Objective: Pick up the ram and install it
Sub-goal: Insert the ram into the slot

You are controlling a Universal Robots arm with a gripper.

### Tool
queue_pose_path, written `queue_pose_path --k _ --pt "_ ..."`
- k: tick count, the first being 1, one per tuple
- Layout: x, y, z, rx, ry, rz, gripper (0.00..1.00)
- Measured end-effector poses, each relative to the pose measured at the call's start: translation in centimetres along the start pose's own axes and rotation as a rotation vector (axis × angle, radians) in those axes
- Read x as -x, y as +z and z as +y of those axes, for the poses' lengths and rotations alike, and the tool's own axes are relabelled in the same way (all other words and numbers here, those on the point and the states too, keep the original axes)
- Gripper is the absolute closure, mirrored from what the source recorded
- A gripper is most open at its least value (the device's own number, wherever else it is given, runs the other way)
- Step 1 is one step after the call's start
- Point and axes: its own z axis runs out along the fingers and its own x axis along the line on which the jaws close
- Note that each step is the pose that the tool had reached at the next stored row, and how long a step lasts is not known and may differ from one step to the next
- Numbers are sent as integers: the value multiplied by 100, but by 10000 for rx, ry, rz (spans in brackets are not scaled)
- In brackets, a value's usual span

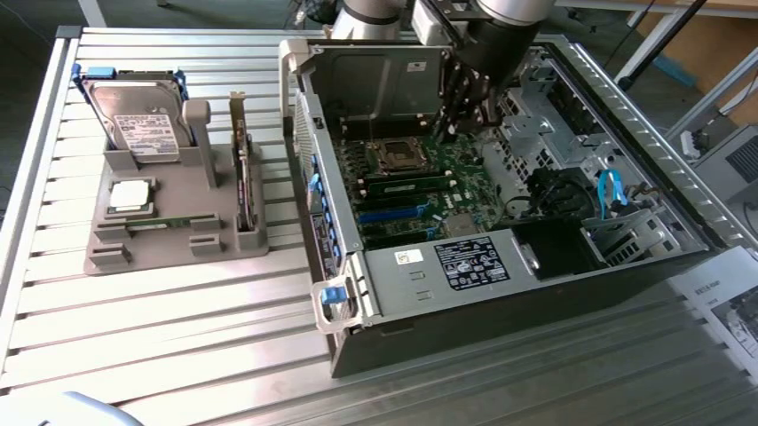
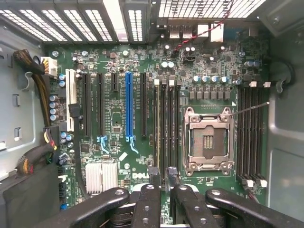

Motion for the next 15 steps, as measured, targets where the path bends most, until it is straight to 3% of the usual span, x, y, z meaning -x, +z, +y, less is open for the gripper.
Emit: queue_pose_path --k 15 --pt "9 -259 2 1 0 4 81"
